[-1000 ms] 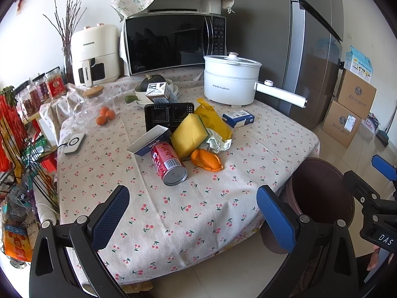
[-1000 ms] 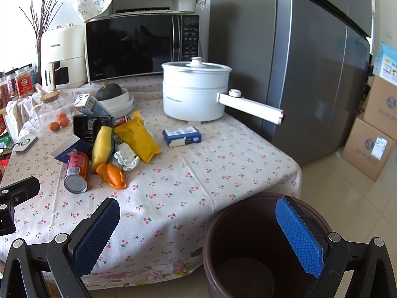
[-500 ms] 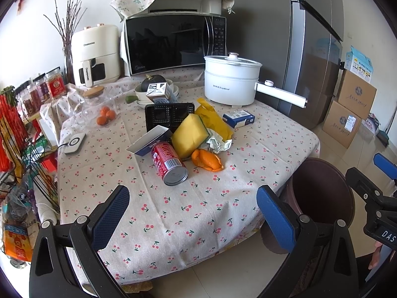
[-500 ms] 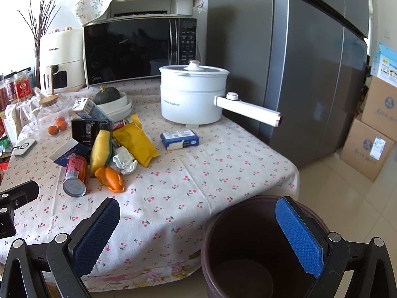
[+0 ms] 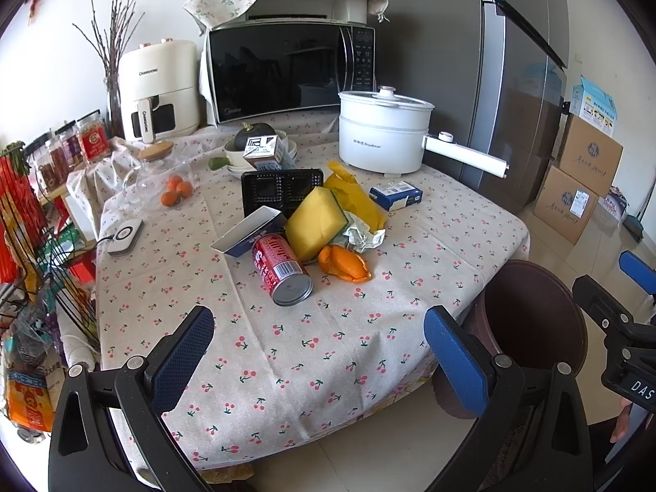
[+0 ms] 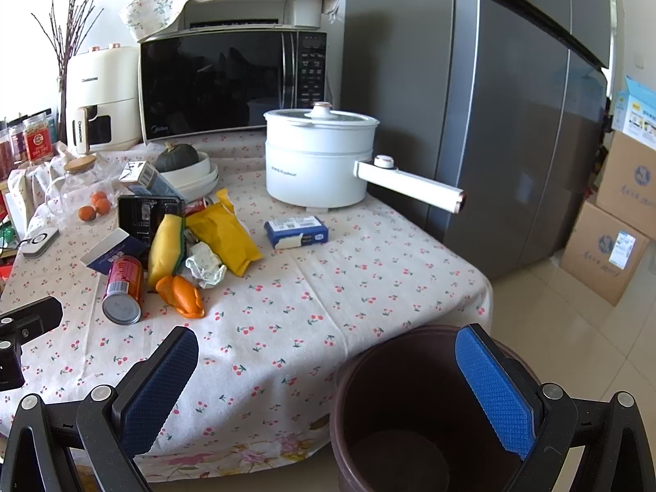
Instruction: Collect trash
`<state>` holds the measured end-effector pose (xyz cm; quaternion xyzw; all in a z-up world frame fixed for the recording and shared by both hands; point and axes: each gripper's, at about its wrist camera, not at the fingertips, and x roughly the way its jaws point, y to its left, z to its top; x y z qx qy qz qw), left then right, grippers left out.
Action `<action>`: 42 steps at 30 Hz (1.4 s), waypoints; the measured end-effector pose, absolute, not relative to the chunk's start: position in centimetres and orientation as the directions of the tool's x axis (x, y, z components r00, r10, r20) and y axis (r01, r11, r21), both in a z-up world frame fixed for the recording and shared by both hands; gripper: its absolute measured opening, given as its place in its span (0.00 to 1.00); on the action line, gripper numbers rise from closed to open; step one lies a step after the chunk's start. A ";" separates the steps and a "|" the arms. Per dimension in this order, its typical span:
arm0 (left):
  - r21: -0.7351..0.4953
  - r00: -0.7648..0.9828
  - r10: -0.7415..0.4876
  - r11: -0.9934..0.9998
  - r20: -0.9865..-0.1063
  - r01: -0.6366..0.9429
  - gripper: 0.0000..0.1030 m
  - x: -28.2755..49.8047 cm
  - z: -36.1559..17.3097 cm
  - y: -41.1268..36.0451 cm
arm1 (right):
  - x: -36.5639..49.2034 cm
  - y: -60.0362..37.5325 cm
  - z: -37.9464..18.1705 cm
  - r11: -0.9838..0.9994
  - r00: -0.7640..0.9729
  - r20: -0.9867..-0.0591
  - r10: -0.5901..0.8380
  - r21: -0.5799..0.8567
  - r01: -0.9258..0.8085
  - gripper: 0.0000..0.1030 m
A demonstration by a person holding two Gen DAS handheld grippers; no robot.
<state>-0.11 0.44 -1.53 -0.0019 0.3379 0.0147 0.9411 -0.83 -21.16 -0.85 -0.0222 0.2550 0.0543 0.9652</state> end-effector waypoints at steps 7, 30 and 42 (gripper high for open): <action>0.012 0.761 0.032 0.999 -0.648 -0.031 1.00 0.4 -1.2 0.7 | -0.8 -21.1 -0.4 0.994 0.865 -0.494 0.087 -0.020 -0.111 1.00; -0.214 0.479 -0.165 0.976 -0.862 -0.050 0.98 11.5 -6.8 7.4 | 9.3 -20.2 -0.3 0.954 0.650 -0.728 0.216 0.018 -0.298 1.00; -0.286 0.413 -0.190 0.941 -0.891 -0.183 0.72 19.3 -12.5 9.6 | 15.3 -19.1 -4.4 0.960 0.500 -0.830 0.249 0.143 -0.242 1.00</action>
